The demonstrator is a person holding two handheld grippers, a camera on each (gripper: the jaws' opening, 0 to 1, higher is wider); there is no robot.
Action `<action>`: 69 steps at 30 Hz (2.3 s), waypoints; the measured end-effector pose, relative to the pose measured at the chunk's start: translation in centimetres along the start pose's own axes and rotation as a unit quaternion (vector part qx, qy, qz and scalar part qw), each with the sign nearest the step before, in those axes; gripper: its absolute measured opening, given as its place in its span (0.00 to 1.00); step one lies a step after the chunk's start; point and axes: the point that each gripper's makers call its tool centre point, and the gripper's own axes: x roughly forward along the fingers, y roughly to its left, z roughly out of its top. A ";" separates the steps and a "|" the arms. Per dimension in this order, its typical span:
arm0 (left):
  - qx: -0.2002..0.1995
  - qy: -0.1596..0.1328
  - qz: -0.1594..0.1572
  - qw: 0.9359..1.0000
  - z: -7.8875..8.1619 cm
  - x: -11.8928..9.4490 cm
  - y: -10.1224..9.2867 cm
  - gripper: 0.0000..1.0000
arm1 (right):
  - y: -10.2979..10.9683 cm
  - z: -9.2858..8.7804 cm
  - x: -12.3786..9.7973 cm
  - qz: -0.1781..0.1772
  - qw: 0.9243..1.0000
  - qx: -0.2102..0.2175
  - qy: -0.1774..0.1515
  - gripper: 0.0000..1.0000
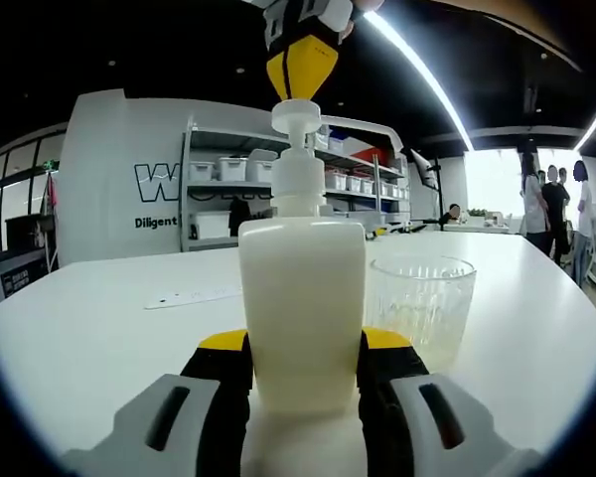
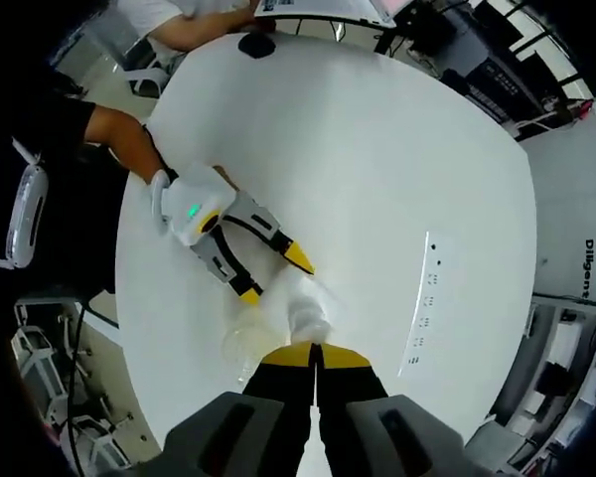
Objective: Hold the bottle steady, press the pump all the way down and release, and repeat the specified number of times to dispense into the cup
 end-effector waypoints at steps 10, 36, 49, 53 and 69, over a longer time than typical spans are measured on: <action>-0.003 0.000 -0.001 1.000 -0.1 -0.7 -0.5 0.40 | -0.1 0.2 0.2 0.001 1.000 -0.011 0.004 0.00; -0.015 -0.002 -0.016 1.000 -0.4 -0.4 -0.4 0.40 | -0.3 0.0 0.7 0.029 0.997 0.047 0.045 0.00; -0.017 -0.001 -0.017 1.000 -0.5 0.1 0.4 0.40 | -0.2 0.0 0.8 0.034 0.997 0.064 0.014 0.00; -0.016 0.000 -0.017 1.000 -0.5 0.1 0.5 0.40 | -0.2 0.2 0.9 0.033 0.997 0.072 0.011 0.00; -0.017 0.000 -0.018 1.000 -0.4 0.1 0.9 0.40 | -0.2 0.6 1.0 0.030 0.997 0.076 0.007 0.00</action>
